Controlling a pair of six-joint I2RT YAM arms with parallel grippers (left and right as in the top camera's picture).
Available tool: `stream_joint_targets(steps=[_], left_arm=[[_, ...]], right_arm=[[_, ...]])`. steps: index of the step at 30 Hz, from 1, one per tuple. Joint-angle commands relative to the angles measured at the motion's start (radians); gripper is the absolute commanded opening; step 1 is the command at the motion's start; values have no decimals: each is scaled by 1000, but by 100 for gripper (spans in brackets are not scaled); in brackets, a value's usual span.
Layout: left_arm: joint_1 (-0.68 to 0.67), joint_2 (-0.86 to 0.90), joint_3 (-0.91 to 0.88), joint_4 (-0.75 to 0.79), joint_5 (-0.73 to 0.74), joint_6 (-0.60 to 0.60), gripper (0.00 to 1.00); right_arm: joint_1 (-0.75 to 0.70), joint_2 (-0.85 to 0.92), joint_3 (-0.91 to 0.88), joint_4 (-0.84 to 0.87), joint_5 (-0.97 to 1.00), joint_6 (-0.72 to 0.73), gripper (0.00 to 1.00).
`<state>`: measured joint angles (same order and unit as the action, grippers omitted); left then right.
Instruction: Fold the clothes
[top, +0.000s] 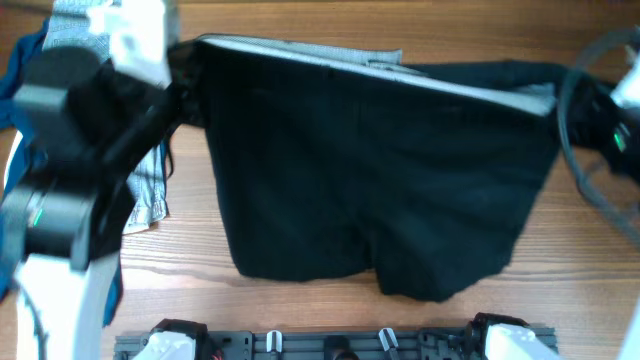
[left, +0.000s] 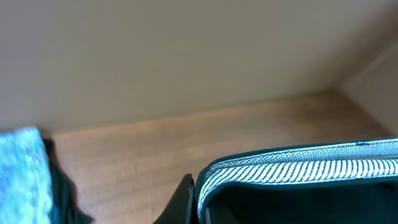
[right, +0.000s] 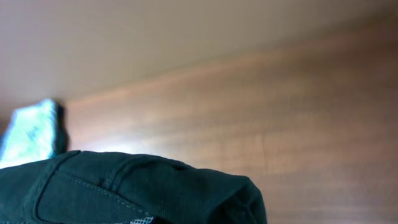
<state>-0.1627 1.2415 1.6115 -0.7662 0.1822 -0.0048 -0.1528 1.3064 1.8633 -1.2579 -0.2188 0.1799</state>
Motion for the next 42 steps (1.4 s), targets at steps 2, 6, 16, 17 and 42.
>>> stream_joint_targets(steps=[2, 6, 16, 17, 42], left_arm=[[68, 287, 6, 80, -325, -3, 4], [66, 571, 6, 323, -302, -3, 4], [59, 967, 6, 953, -198, -4, 100], [59, 970, 6, 982, -201, -21, 100], [65, 584, 31, -56, -217, -130, 100]], right_arm=[[-43, 270, -20, 84, 201, -64, 4], [-43, 562, -20, 312, 148, -76, 4], [27, 1030, -20, 1022, 16, -71, 100], [37, 1040, -20, 1066, 15, -75, 100], [169, 634, -505, 264, 63, 126, 100]])
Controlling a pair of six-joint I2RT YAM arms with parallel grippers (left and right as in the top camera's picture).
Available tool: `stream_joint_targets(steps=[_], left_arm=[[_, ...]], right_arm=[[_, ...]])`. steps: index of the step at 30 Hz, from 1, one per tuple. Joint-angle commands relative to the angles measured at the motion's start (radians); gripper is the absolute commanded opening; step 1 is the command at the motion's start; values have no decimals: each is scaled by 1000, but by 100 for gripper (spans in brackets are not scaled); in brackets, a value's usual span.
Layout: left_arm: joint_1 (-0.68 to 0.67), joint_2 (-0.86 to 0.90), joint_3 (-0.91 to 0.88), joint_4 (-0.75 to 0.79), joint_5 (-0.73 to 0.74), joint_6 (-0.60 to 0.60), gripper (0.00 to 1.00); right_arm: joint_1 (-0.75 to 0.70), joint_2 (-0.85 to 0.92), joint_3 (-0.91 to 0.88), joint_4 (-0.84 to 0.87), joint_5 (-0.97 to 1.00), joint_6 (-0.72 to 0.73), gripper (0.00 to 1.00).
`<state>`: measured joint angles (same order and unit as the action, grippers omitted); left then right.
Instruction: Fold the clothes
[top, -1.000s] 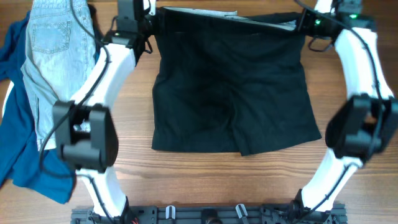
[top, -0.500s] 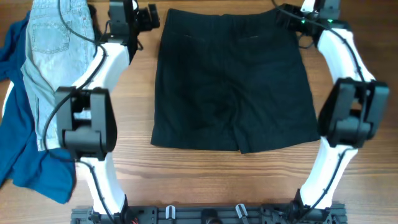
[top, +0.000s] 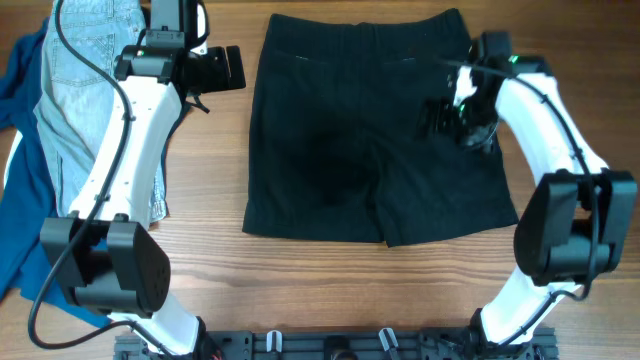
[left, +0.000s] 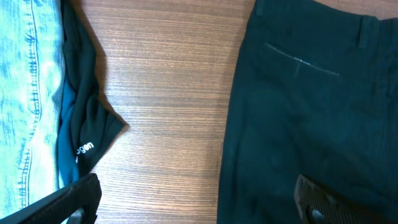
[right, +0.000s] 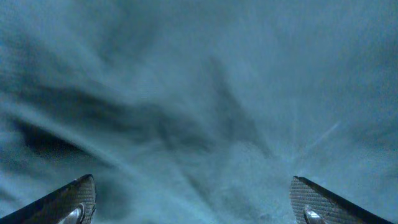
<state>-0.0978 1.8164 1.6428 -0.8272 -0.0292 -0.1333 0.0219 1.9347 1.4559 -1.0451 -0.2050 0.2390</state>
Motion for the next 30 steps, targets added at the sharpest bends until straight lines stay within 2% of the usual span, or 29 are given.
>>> stream_joint_targets(steps=[1, 4, 7, 9, 14, 19, 22, 27, 30], left_arm=[[0, 9, -1, 8, -6, -1, 100], [-5, 14, -1, 39, 2, 18, 100], [-26, 37, -1, 76, 63, 134, 100], [-42, 64, -1, 108, 63, 156, 100], [-66, 144, -1, 225, 66, 156, 100], [-78, 237, -1, 398, 221, 152, 100], [-100, 280, 12, 473, 224, 148, 100], [-121, 401, 197, 394, 240, 149, 100], [-121, 534, 404, 321, 257, 148, 100]], right_arm=[[-6, 5, -128, 77, 74, 80, 100], [-11, 5, -219, 161, 186, 119, 100], [-48, 5, -266, 203, 210, 147, 100], [-99, 6, -287, 219, 209, 149, 100], [-260, 6, -294, 214, 209, 123, 100], [-396, 5, -285, 248, 200, 73, 100], [-420, -5, -211, 213, 89, 11, 100], [-378, -98, -26, 87, 11, -57, 100], [-318, -200, 50, 35, 12, -74, 100]])
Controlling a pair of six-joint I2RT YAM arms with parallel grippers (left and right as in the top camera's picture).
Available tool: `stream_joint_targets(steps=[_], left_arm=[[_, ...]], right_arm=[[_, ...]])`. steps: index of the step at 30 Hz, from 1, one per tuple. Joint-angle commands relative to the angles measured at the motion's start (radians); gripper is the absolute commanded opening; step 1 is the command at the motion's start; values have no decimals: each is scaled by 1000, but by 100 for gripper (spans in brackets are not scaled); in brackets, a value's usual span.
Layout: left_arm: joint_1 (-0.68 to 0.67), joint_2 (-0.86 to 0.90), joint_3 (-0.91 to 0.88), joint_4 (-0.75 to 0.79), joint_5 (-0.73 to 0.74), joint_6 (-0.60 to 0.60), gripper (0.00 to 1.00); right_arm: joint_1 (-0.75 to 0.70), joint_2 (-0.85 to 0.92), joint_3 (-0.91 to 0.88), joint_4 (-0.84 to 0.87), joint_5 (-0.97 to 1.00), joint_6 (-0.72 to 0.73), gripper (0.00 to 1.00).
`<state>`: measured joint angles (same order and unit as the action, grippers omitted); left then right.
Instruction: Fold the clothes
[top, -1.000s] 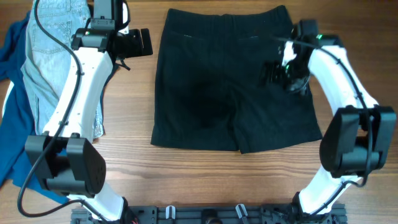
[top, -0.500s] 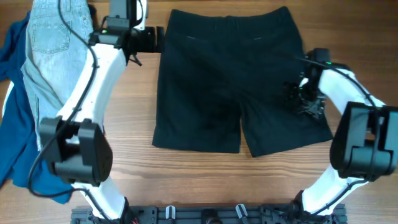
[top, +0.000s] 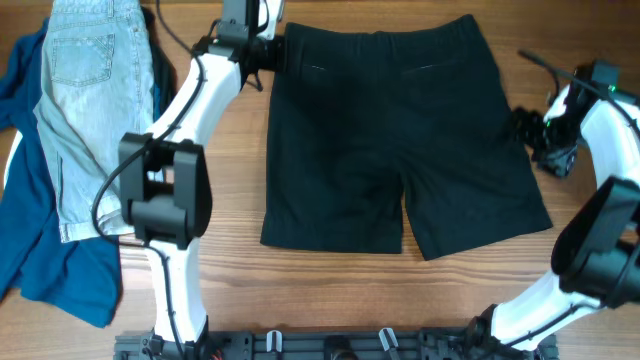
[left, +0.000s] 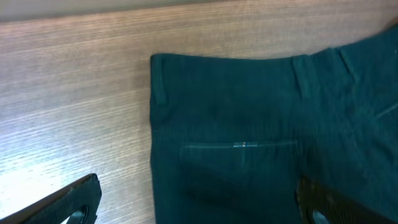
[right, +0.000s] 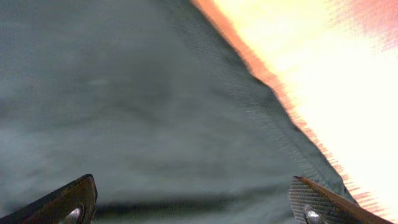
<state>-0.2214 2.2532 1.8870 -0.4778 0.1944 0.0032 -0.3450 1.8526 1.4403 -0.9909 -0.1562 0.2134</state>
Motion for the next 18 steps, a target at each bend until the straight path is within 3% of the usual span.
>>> stream_joint_targets(steps=[1, 4, 14, 18], left_arm=[[3, 116, 186, -33, 33, 12, 100], [12, 190, 244, -19, -42, 19, 100], [-6, 313, 245, 26, -99, 48, 98], [-50, 348, 244, 29, -192, 72, 91]], right_arm=[[58, -135, 66, -19, -37, -50, 100], [105, -195, 66, -24, -37, -58, 100], [159, -220, 66, -9, -48, -87, 100], [159, -220, 65, -10, -48, -86, 100]])
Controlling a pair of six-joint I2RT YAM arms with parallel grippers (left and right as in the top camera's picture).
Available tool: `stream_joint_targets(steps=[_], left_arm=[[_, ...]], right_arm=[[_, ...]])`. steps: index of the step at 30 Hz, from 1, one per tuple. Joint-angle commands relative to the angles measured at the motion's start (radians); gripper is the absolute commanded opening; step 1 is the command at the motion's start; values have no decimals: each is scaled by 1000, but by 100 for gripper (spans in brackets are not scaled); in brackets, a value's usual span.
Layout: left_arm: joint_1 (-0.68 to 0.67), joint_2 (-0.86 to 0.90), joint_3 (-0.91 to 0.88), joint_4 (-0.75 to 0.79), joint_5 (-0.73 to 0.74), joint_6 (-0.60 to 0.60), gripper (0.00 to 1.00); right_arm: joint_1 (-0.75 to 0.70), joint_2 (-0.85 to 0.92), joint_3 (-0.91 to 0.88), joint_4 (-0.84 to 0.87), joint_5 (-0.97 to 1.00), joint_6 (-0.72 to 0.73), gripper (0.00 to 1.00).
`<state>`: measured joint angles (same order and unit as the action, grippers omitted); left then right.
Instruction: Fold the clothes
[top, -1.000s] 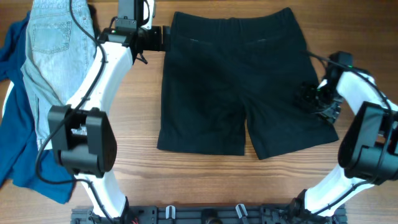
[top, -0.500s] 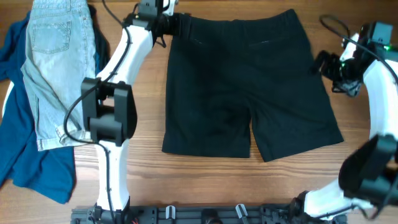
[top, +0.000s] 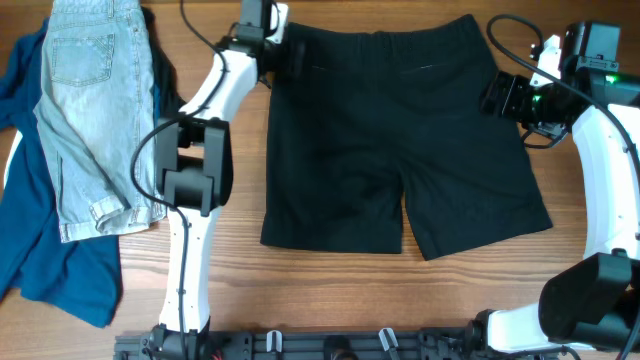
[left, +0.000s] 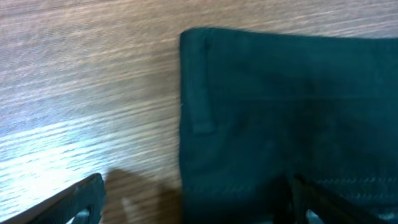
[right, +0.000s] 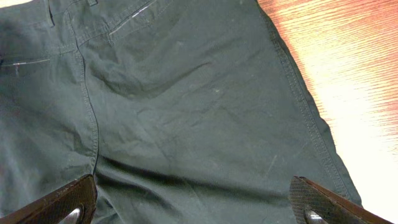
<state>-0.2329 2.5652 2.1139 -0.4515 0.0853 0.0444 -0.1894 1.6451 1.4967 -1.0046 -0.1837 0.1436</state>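
Black shorts (top: 390, 140) lie flat on the wooden table (top: 330, 300), waistband at the far edge and both legs toward the front. My left gripper (top: 283, 55) is open and low at the waistband's left corner. In the left wrist view its fingers straddle that corner (left: 205, 74), one over bare wood and one over the cloth. My right gripper (top: 497, 97) is open over the right side of the shorts. The right wrist view shows the seat and side seam (right: 298, 93) below it, with nothing between the fingers.
Light blue denim shorts (top: 85, 110) lie at the left, partly on a blue garment (top: 30, 240) that reaches the table's left edge. A black cable (top: 520, 30) loops by the right arm. A rail (top: 330, 345) runs along the front edge.
My left gripper has come lower and closer to the waistband's left corner. My right gripper has moved from beyond the shorts' right edge up and left, over the cloth. The shorts have not moved.
Both grippers first held the black shorts up by the waistband. Then the shorts lay flat, both grippers open, the left beside them and the right low over them. After that the left was at the waistband corner and the right off the right edge; now both hover at the shorts.
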Motion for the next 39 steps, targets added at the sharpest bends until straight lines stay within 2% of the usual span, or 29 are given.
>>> stream_joint_targets(steps=[1, 2, 3, 4, 5, 9, 11, 15, 17, 18, 19, 20, 23, 24, 25, 26, 27, 28, 34, 39], left_arm=[[-45, 44, 17, 3, -103, 31, 86], [-47, 46, 17, 2, -111, 31, 79], [-48, 48, 17, 2, -114, 31, 67], [-48, 48, 17, 1, -119, 30, 27], [-47, 47, 17, -2, -136, 26, 4], [-32, 25, 18, -71, -264, -79, 4], [-3, -10, 27, -192, -397, -204, 4], [83, -86, 32, -517, -409, -357, 5], [125, -95, 31, -710, -339, -397, 22], [147, -95, 31, -826, -297, -397, 24], [163, -93, 31, -904, -274, -397, 12], [180, -90, 31, -977, -253, -397, 4], [204, -91, 31, -1077, -243, -391, 4], [208, -91, 31, -1095, -243, -389, 11], [209, -91, 31, -1104, -243, -389, 31], [211, -91, 31, -1114, -244, -388, 68], [212, -92, 31, -1118, -247, -381, 89], [212, -93, 31, -1121, -248, -363, 100], [220, -183, 58, -1154, -261, -356, 100], [225, -379, 67, -1031, -249, -367, 100]], right_arm=[[3, -13, 9, 3, -21, -16, 100], [3, -13, 9, 2, -21, -16, 100], [3, -13, 9, 1, -21, -16, 100], [3, -13, 9, 0, -21, -12, 100], [3, -13, 9, 0, -21, -12, 100], [3, -13, 8, -2, -21, -10, 100], [3, -13, 2, 13, -21, -10, 100], [16, -10, -13, 45, -21, -9, 100], [38, 0, -13, 60, -21, -9, 100], [50, 7, -13, 68, -20, -7, 100], [61, 15, -13, 76, -20, -3, 100], [74, 28, -13, 85, -19, 9, 100], [104, 87, -13, 109, -16, 23, 100], [108, 108, -13, 111, -16, 29, 100], [111, 127, -13, 111, -16, 41, 100], [111, 148, -13, 111, -17, 42, 100], [111, 176, -13, 111, -17, 40, 100], [111, 196, -13, 110, -17, 39, 100], [114, 214, -15, 2, 67, -3, 100], [166, 215, -53, -66, 72, 42, 99]])
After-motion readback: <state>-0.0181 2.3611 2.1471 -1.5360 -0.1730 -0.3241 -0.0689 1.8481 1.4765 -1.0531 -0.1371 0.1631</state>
